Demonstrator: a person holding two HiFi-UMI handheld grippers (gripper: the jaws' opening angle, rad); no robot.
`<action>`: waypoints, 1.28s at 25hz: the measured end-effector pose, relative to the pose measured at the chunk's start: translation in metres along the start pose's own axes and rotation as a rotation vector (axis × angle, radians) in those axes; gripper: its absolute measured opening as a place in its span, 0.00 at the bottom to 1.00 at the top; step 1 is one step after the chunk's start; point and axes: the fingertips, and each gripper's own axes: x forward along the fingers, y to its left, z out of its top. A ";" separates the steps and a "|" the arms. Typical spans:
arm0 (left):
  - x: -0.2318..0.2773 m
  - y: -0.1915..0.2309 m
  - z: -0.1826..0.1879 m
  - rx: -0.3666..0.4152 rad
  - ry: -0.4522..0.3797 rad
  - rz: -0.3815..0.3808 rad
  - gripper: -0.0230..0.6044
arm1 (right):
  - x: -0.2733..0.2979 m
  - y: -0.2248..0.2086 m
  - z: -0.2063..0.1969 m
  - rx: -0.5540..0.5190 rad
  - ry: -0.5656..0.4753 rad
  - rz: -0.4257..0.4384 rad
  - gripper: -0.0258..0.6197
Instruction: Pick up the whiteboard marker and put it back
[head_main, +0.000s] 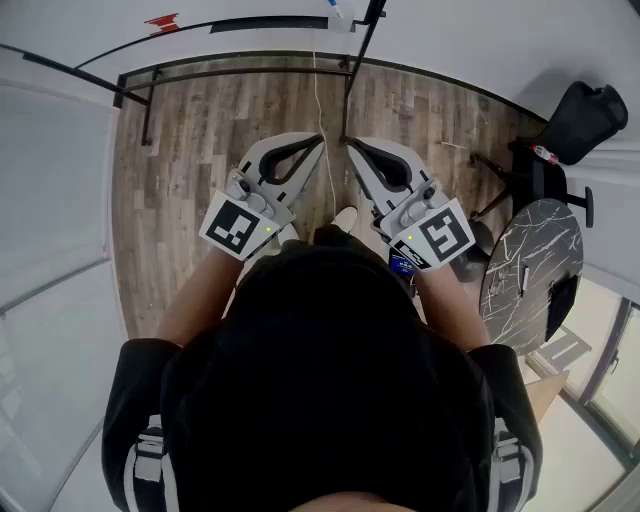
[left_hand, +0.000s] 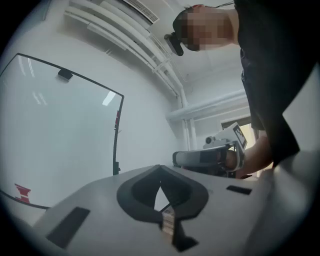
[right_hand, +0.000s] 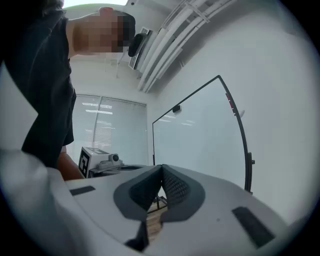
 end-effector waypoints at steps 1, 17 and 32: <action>-0.006 -0.003 0.002 -0.001 -0.008 -0.004 0.04 | -0.001 0.006 -0.001 0.000 0.002 -0.007 0.03; -0.020 -0.004 0.012 0.004 -0.033 -0.008 0.04 | -0.001 0.010 -0.008 0.007 0.026 -0.074 0.03; 0.063 0.009 0.005 0.005 -0.019 0.047 0.04 | -0.016 -0.078 -0.009 -0.005 0.023 -0.037 0.03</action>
